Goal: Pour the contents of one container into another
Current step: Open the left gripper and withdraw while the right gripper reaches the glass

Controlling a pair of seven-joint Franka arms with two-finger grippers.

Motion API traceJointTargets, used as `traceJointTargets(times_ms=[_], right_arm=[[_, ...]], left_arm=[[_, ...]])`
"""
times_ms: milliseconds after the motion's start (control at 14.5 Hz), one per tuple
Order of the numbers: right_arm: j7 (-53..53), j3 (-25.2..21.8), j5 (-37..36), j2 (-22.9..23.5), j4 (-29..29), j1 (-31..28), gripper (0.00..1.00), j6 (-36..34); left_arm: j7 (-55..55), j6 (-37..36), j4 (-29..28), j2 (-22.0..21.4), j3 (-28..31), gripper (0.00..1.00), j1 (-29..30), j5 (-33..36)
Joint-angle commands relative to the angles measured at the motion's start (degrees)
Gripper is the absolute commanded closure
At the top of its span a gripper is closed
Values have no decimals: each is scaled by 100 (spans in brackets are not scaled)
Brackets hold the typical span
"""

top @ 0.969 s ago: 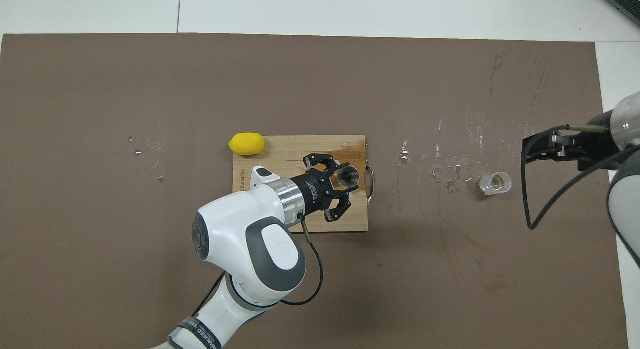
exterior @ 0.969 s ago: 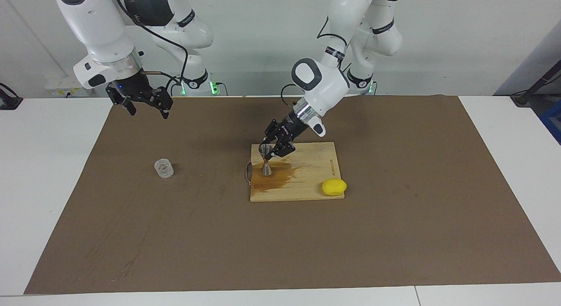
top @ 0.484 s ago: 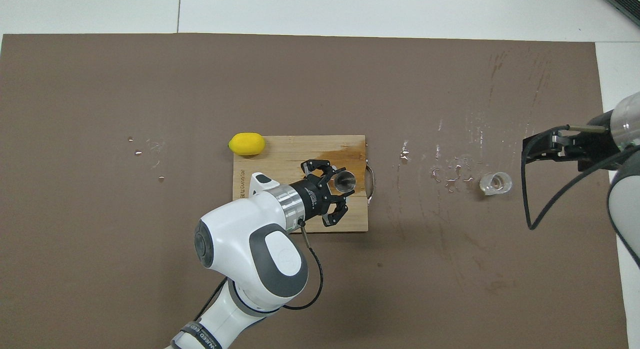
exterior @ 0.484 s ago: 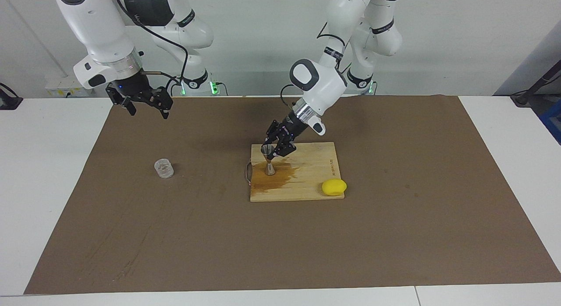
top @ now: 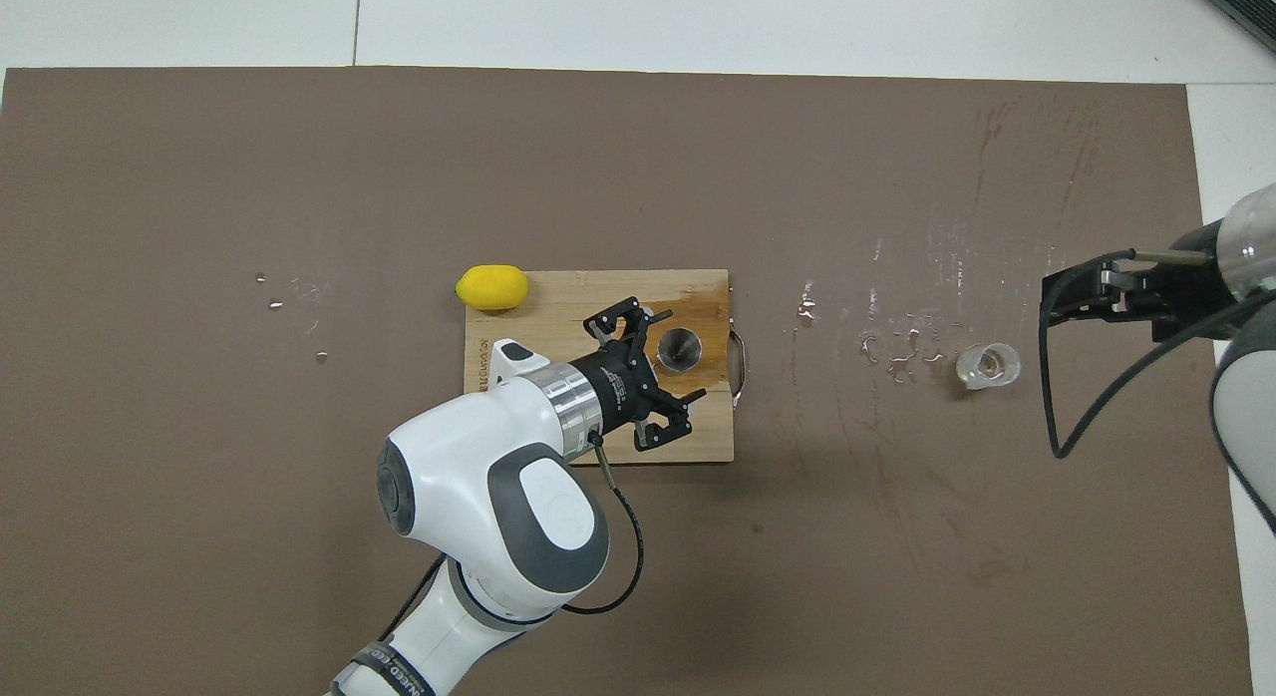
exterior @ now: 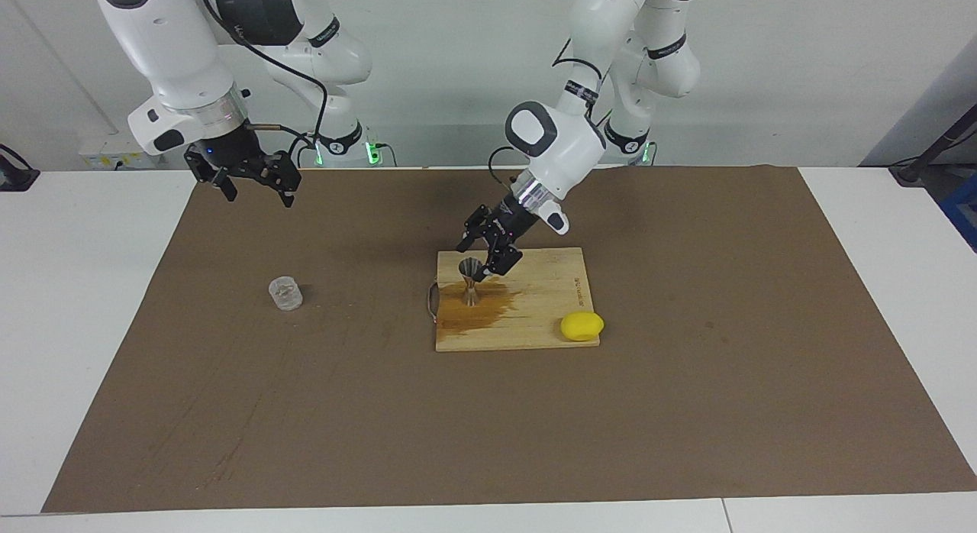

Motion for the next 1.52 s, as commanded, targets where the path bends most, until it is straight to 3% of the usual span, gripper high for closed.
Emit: traceJointTargets(times_ms=[0, 138, 346, 553, 692, 899, 1107, 1245, 1453], right_arm=[[-119, 41, 162, -116, -117, -110, 0, 55], [291, 41, 162, -107, -125, -101, 0, 73], [2002, 41, 171, -98, -151, -110, 0, 292], [4049, 41, 241, 77, -160, -268, 0, 441], [4975, 41, 364, 218, -204, -399, 0, 688], [5390, 41, 924, 464, -458, -873, 1, 1030], [5366, 41, 1653, 1078, -494, -1409, 1, 1092], [5365, 41, 1902, 1351, -608, -1613, 1, 1399], [5121, 41, 2393, 1572, -1020, -1885, 1, 1724]], left_arm=[[-145, -19, -164, -601, 31, 0, 227, -58], [-145, -46, -156, -786, 40, 0, 430, -49], [-163, -46, -94, -1076, 57, 0, 973, 326], [-495, -63, 107, -1148, 84, 0, 1729, 1520], [-1231, -63, 309, -1069, 84, 0, 2212, 2931], [-2400, -98, 529, -972, 84, 0, 2995, 5436], [-2597, -457, 784, -858, 66, 0, 3496, 7486], [-2562, -1018, 899, -866, 66, 0, 3620, 8114], [-2143, -2178, 1206, -892, 101, 0, 3717, 8405]])
